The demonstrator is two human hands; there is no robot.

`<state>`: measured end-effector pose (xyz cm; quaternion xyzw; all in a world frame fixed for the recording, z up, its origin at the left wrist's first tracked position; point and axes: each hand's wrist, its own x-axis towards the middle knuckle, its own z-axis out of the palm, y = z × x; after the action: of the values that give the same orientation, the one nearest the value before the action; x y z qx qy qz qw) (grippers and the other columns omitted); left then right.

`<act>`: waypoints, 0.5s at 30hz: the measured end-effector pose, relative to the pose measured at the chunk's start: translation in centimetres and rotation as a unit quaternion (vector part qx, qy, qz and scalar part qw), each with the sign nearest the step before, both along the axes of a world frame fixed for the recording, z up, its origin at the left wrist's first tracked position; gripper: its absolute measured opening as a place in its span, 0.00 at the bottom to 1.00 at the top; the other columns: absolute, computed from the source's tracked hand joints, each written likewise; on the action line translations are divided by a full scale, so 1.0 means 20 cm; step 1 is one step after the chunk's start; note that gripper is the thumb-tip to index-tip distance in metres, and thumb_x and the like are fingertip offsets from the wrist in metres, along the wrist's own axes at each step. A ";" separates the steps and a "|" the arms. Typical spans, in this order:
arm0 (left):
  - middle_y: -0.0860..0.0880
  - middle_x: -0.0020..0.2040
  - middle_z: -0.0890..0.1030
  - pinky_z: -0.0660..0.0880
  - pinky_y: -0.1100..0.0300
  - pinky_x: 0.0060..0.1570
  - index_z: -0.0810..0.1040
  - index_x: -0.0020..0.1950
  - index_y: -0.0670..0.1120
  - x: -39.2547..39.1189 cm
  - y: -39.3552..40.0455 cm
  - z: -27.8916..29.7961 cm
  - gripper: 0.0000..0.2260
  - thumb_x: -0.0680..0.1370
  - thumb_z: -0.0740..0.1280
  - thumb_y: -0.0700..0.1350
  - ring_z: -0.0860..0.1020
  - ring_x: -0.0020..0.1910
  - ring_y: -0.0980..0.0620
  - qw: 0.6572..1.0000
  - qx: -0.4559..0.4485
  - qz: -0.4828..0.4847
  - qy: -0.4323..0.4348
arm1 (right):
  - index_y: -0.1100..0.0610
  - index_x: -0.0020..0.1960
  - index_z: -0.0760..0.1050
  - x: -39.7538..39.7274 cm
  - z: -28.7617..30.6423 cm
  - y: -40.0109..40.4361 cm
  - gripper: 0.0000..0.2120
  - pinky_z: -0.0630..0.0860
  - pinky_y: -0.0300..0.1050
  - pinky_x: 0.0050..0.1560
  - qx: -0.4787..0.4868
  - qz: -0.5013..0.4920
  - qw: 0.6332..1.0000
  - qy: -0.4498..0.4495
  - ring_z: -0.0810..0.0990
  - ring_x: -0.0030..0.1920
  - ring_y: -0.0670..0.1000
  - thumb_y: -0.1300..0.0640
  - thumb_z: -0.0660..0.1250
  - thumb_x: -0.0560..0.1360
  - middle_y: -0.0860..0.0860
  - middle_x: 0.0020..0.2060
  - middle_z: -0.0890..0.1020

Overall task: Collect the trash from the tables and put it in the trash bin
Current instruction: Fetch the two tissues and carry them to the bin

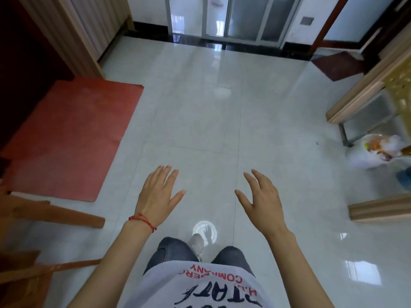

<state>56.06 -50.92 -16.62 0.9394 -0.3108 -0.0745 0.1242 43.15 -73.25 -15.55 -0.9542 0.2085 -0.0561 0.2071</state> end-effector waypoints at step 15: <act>0.37 0.61 0.77 0.69 0.41 0.59 0.74 0.62 0.38 0.78 -0.20 -0.03 0.34 0.78 0.43 0.62 0.74 0.61 0.37 0.990 -0.001 0.143 0.009 | 0.59 0.64 0.71 1.07 -0.02 -0.30 0.29 0.68 0.56 0.61 -0.006 0.121 0.993 0.011 0.71 0.64 0.60 0.41 0.53 0.74 0.59 0.64 0.74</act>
<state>71.64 -54.90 -17.17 0.9733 -0.1720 -0.0644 0.1375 64.50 -79.35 -15.85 -0.9742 0.0937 -0.0218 0.2043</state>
